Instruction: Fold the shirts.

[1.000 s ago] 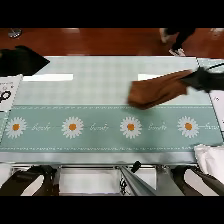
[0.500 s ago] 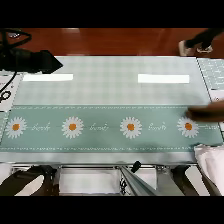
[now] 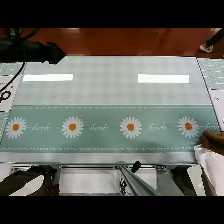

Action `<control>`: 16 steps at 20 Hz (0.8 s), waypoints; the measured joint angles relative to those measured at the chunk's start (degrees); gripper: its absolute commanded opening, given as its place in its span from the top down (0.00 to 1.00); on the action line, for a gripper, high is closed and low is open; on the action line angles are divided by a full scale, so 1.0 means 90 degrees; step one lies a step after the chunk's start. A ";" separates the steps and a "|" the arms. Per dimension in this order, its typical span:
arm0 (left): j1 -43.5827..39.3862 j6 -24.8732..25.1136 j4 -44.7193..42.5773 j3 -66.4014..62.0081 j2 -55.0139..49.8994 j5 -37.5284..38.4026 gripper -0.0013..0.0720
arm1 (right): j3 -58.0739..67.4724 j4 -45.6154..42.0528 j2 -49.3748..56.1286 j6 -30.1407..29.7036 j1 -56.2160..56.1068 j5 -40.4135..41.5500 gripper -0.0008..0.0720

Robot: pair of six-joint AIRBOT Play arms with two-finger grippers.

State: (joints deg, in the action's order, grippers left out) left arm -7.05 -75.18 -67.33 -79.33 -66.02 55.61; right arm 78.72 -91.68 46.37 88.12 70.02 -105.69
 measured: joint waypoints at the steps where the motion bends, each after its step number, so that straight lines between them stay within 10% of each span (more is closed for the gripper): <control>1: 0.0007 0.0078 -0.0024 0.0000 -0.0061 -0.0189 0.38 | 0.0000 -0.0272 -0.0022 0.0000 0.0034 -0.0017 0.95; 16: 0.0746 0.0306 -0.0670 0.0000 -0.0333 -0.1790 0.38 | -0.1450 -0.2885 -0.0614 -0.0206 0.0112 -0.0061 0.91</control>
State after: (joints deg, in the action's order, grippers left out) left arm -0.34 -72.42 -73.36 -79.33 -69.01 39.51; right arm 65.67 -117.64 40.84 86.26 71.02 -106.24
